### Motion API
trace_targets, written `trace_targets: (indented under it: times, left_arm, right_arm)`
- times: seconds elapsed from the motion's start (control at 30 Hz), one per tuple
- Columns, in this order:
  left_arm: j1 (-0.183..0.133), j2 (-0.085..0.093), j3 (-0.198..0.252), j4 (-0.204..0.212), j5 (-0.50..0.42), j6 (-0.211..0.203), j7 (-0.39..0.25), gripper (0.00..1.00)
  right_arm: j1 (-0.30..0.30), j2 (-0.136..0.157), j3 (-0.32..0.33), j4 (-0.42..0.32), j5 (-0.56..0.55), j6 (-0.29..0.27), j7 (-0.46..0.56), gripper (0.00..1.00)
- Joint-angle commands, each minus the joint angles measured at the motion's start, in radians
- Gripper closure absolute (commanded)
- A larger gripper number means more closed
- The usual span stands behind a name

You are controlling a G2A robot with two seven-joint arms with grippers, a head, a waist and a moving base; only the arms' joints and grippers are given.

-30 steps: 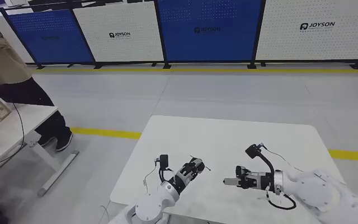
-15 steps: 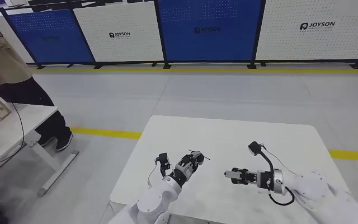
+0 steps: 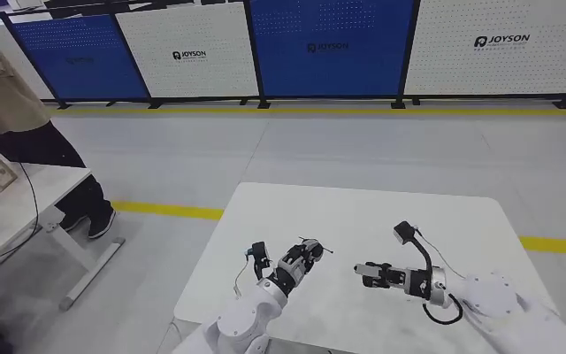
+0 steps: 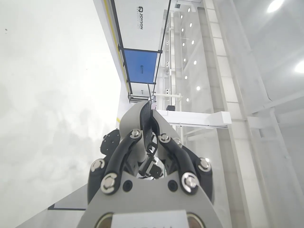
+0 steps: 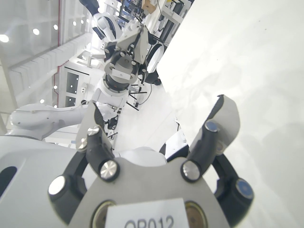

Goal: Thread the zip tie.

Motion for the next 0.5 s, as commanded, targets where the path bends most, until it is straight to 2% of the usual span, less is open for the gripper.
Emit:
trace_targets:
  times: [0.0, 0.13, 0.47]
  left_arm:
    - [0.005, -0.003, 0.008, 0.003, 0.017, -0.01, 0.009, 1.0]
    - [0.0, -0.009, 0.023, 0.017, 0.046, -0.018, 0.038, 1.0]
    - [-0.003, -0.012, 0.027, 0.023, 0.049, -0.019, 0.049, 1.0]
  right_arm:
    - [-0.003, -0.014, 0.006, 0.007, 0.01, 0.0, 0.0, 0.0]
    - [0.024, -0.055, -0.023, 0.065, 0.036, 0.006, 0.031, 0.0]
    - [0.024, -0.055, -0.023, 0.065, 0.036, 0.006, 0.031, 0.0]
